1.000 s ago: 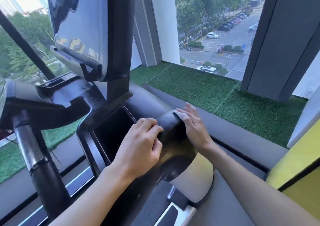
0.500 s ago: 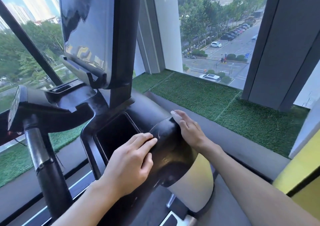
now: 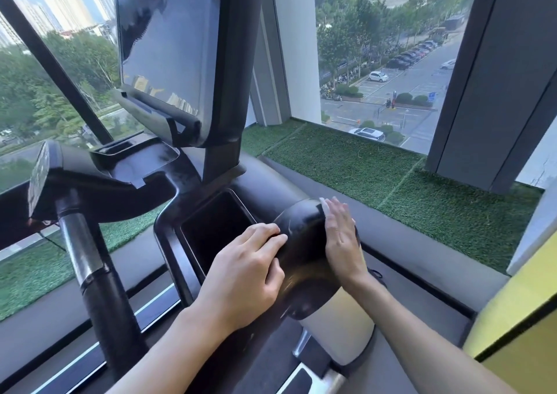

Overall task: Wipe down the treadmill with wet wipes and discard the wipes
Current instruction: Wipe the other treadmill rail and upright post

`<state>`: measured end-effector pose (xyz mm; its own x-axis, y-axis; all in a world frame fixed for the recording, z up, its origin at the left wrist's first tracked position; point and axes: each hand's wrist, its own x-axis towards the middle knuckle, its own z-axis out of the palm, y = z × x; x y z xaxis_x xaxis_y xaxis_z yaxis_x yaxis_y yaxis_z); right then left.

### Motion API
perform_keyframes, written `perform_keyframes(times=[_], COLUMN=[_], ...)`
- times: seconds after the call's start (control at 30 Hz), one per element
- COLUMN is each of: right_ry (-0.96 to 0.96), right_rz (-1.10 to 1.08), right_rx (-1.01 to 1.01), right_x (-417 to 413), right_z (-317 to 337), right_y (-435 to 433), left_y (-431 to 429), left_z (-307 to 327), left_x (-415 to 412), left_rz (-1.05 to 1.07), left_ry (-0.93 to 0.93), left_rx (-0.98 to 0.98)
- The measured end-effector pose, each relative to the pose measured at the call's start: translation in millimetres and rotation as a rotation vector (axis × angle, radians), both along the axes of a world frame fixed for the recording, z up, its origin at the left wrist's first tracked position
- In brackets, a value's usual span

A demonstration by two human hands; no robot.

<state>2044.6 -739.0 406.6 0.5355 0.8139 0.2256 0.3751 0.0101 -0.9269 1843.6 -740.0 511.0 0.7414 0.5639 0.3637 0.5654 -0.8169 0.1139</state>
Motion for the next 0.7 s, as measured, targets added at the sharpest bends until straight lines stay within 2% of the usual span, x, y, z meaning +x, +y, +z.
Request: perform_keyframes(times=[0.13,0.2,0.27,0.37,0.4,0.43,0.53,0.63,0.7], right_ry=[-0.315,-0.453,-0.396,-0.005,0.067,0.082,-0.041,-0.122,-0.024], right_rz=[0.123,0.130,0.068,-0.067,-0.086,-0.080,0.024,0.033,-0.026], right_rx=[0.140,0.170,0.128,0.044,0.056,0.078,0.148,0.126,0.085], right_x=[-57.2,-58.7,-48.0,-44.6,-52.6,-65.6,-109.9,-106.0,-85.1], right_z=[-8.3,-20.5,-25.6,-16.0,-11.0,-8.0,-18.8,-31.9,-29.2], right_y=[-37.6,-42.6,-33.0,-16.9,-16.5,-20.7,-48.1,-53.2,-38.6], left_y=[0.1,0.1,0.4,0.5,0.6,0.5,-1.7,-4.0,-7.8], left_z=[0.4,0.0,-1.1,-1.8,-1.7,-1.5,1.5,2.0,0.3], left_x=[-0.6,-1.0,-1.5,-2.4,-3.0,-3.6,-6.5,-16.5,-27.6], left_rz=[0.004,0.000,0.008,0.039,0.044,0.043,0.026,-0.003,-0.035], left_ry=[-0.017,-0.034,-0.051,-0.067,-0.079,-0.086,-0.077,-0.046,-0.030], left_rx=[-0.013,-0.014,-0.011,0.017,0.017,0.011,-0.010,-0.041,-0.066])
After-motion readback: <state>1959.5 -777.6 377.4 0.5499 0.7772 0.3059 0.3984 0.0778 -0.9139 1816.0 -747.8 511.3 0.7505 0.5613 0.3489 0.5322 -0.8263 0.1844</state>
